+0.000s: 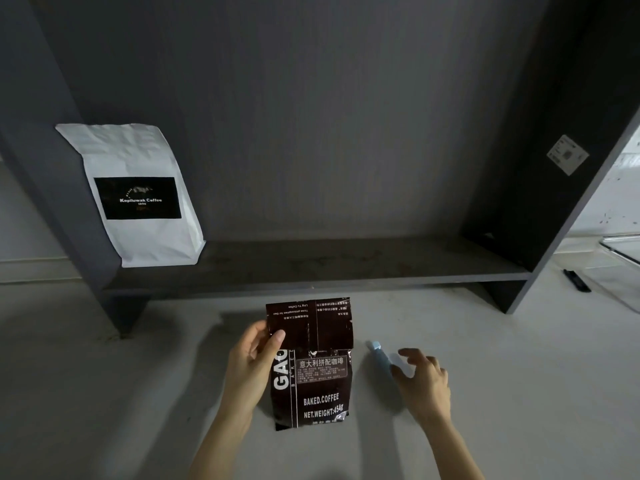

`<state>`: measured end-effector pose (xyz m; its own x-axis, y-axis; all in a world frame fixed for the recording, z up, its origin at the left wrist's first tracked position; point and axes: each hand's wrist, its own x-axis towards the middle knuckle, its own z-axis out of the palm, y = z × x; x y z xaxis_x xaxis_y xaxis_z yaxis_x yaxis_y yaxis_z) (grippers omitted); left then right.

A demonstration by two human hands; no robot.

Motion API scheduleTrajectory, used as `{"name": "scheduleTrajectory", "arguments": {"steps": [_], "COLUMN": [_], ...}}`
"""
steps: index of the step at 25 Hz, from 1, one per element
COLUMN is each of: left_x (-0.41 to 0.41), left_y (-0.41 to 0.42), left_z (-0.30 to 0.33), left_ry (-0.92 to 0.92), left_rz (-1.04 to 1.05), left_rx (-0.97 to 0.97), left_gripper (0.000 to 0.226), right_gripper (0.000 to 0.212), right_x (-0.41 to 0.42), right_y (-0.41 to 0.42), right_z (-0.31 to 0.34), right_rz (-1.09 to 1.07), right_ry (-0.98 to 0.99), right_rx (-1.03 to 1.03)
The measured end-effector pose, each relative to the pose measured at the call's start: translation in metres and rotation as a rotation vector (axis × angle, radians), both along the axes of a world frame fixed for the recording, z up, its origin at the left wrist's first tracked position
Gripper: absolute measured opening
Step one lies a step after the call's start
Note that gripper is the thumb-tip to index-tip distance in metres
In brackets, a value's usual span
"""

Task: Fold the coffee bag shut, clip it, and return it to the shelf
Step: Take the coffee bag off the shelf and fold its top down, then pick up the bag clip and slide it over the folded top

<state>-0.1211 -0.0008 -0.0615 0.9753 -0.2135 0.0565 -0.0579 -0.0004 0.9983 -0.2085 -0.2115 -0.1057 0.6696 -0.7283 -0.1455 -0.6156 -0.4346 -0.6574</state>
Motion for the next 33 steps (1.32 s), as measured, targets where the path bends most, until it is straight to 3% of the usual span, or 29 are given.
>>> {"name": "scheduleTrajectory", "arguments": {"steps": [4,15,22,31,33], "left_x": [0.0,-0.002,-0.004,-0.007,-0.007], "left_y": [0.0,0.003,0.001,-0.001,0.0], "left_z": [0.001,0.003,0.007,0.024,0.025], "left_ry": [-0.007,-0.014,-0.081,-0.109,-0.131], "left_rz": [-0.002,-0.033,-0.017,-0.035,-0.024], "left_rx": [-0.01,0.012,0.052,0.05,0.063], "left_gripper": [0.014,0.016,0.023,0.008,0.016], "right_gripper": [0.042,0.035,0.025,0.025,0.026], "right_x": [-0.004,-0.006,0.003,0.005,0.004], "right_y": [0.003,0.01,0.011,0.026,0.03], "right_z": [-0.016,-0.022,0.024,0.095,0.098], "right_rz": [0.001,0.027,0.099,0.31,0.366], "right_ry": [0.133,0.061,-0.253,-0.577,-0.606], "right_rx": [0.019,0.023,0.119,-0.023,-0.072]}}
